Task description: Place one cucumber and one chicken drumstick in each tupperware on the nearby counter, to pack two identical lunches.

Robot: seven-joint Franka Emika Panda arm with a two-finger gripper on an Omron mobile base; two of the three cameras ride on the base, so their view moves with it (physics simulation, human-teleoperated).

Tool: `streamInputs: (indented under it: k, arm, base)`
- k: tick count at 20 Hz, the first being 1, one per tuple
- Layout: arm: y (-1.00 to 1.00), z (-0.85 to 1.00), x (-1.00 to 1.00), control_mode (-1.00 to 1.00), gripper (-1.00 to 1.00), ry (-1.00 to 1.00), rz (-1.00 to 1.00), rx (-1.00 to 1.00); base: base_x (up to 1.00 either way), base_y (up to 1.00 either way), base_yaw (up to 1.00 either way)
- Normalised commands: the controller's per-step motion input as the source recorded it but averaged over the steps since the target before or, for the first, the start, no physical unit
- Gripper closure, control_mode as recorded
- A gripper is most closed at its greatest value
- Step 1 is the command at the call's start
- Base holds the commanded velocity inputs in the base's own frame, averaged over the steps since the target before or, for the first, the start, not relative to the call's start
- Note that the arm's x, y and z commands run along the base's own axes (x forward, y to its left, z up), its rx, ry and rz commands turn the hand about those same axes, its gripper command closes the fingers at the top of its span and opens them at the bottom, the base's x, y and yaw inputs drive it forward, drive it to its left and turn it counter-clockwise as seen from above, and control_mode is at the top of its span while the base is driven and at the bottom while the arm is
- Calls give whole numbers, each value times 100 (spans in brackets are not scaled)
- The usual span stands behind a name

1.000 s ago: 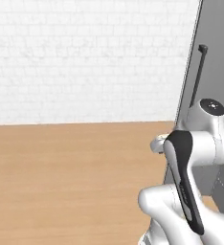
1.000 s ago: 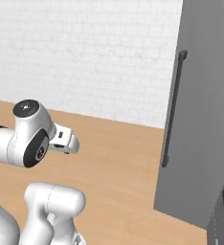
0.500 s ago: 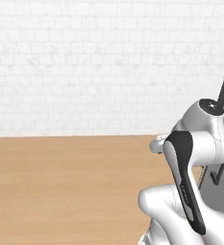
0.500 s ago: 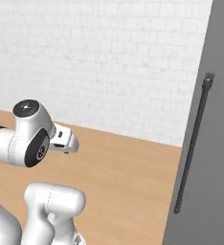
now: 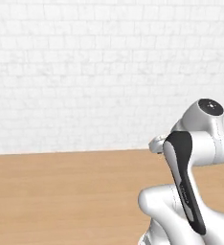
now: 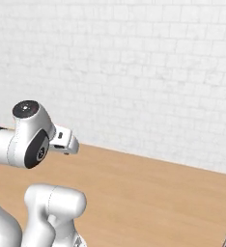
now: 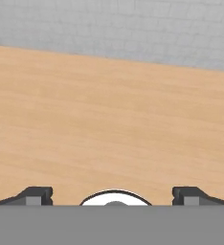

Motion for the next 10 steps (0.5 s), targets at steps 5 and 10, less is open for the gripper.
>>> streamInputs:
  k: [5, 10]
  arm:
    - [0, 0, 0, 100, -100, 0, 0, 0]
    - [0, 0, 0, 100, -100, 0, 0, 0]
  base:
    - [100, 50, -58]
    - [78, 46, -77]
